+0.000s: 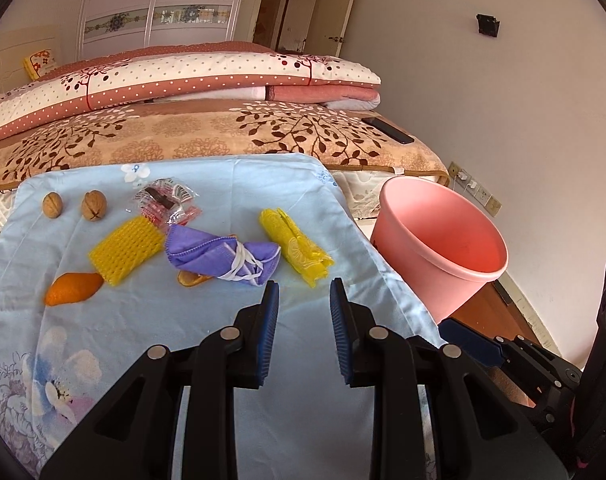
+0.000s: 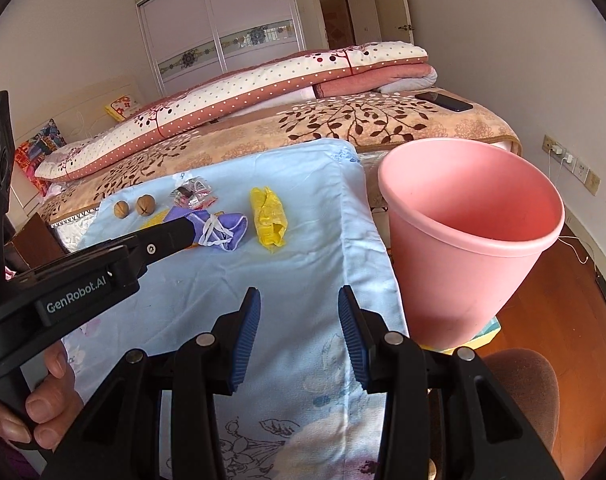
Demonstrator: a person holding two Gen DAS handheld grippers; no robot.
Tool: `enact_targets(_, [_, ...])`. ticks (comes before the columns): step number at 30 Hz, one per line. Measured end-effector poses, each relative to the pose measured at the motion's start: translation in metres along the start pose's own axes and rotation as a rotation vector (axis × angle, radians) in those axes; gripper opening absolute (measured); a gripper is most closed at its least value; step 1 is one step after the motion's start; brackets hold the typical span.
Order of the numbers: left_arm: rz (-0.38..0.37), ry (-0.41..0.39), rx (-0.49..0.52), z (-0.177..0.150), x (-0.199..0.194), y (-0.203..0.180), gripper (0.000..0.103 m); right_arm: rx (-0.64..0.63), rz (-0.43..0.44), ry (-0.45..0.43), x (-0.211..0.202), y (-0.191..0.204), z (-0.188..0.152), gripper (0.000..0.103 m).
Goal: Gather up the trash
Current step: 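Move both grippers back over the cloth toward the purple bundle, then grasp the purple cloth bundle with the left gripper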
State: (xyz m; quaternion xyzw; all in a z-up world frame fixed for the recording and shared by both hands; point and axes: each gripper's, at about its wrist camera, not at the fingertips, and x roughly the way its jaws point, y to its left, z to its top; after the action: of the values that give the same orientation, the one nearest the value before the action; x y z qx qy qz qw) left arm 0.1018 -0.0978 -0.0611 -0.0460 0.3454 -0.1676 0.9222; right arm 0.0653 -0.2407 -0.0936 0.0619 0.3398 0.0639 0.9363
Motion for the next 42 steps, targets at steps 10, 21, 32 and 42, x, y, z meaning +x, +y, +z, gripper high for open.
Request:
enact_targets(10, [-0.017, 0.011, -0.076, -0.009, -0.011, 0.043, 0.026, -0.044, 0.006, 0.009, 0.009, 0.023, 0.005, 0.04])
enact_targets(21, [-0.03, 0.01, -0.161, 0.0, -0.014, 0.093, 0.041, -0.066, 0.038, 0.027, 0.034, 0.039, 0.027, 0.044])
enact_targets(32, [-0.022, 0.073, -0.18, 0.027, 0.032, 0.108, 0.041, -0.047, 0.057, 0.053, 0.059, 0.036, 0.04, 0.044])
enact_targets(42, [-0.059, 0.112, -0.252, 0.038, 0.067, 0.117, 0.041, -0.03, 0.063, 0.045, 0.068, 0.028, 0.053, 0.045])
